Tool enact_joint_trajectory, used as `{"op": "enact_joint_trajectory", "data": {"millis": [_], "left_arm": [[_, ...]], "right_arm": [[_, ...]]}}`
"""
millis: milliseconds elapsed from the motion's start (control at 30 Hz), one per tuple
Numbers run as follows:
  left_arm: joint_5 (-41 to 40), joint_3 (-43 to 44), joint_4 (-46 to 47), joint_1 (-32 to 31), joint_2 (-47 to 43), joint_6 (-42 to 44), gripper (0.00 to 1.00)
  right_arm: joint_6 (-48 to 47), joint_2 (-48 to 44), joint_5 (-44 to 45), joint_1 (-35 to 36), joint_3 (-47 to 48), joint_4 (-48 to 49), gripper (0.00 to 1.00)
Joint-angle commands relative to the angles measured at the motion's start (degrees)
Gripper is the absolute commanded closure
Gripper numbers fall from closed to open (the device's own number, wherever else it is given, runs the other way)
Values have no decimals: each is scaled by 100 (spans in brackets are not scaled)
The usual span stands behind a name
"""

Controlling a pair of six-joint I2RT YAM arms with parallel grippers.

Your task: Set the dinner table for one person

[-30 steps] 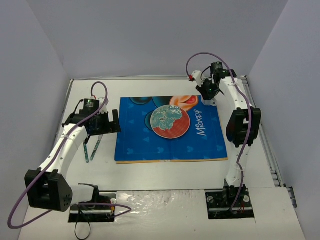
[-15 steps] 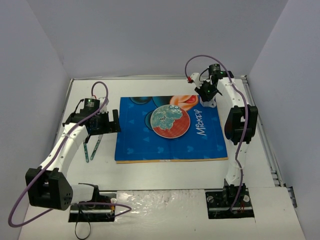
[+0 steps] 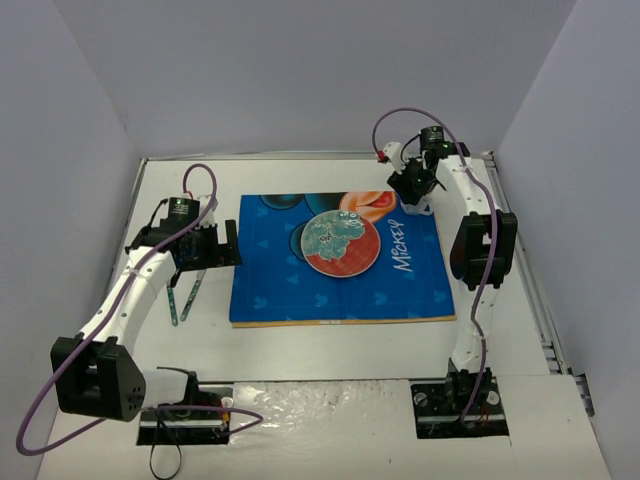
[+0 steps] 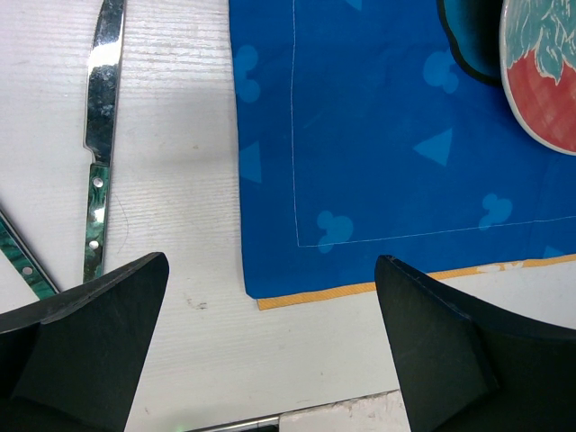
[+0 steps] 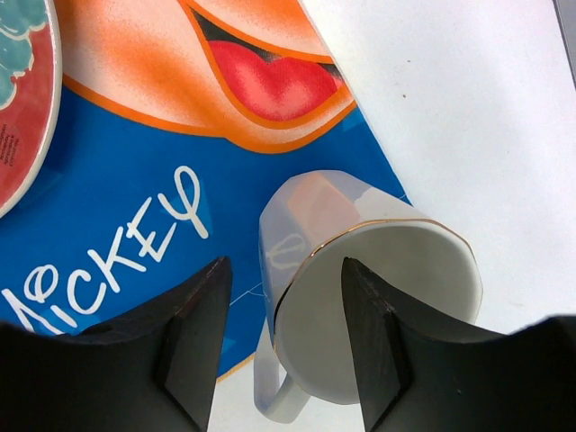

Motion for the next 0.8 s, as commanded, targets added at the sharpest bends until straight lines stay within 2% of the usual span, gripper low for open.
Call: {"op": "enact_joint_trajectory", "data": {"millis": [0, 167, 333, 433, 633, 767], "left_arm": [[-17, 315, 37, -16, -116, 89, 3], [-33, 331, 3, -16, -171, 92, 3], [-122, 282, 26, -16, -164, 127, 3], [-188, 250, 36, -16, -171, 153, 3], [-614, 104, 11, -16, -204, 143, 4], [-972, -48, -52, -16, -132, 178, 7]], "right_arm": [[23, -540, -62, -41, 36, 86, 49], [195, -976, 239, -32, 34, 84, 40], [428, -1748, 578, -32, -105, 77, 25], [583, -2172, 784, -32, -237, 90, 20], [1552, -3530, 872, -32, -955, 604, 15], [2551, -4450, 860, -23, -1612, 1460, 12]]}}
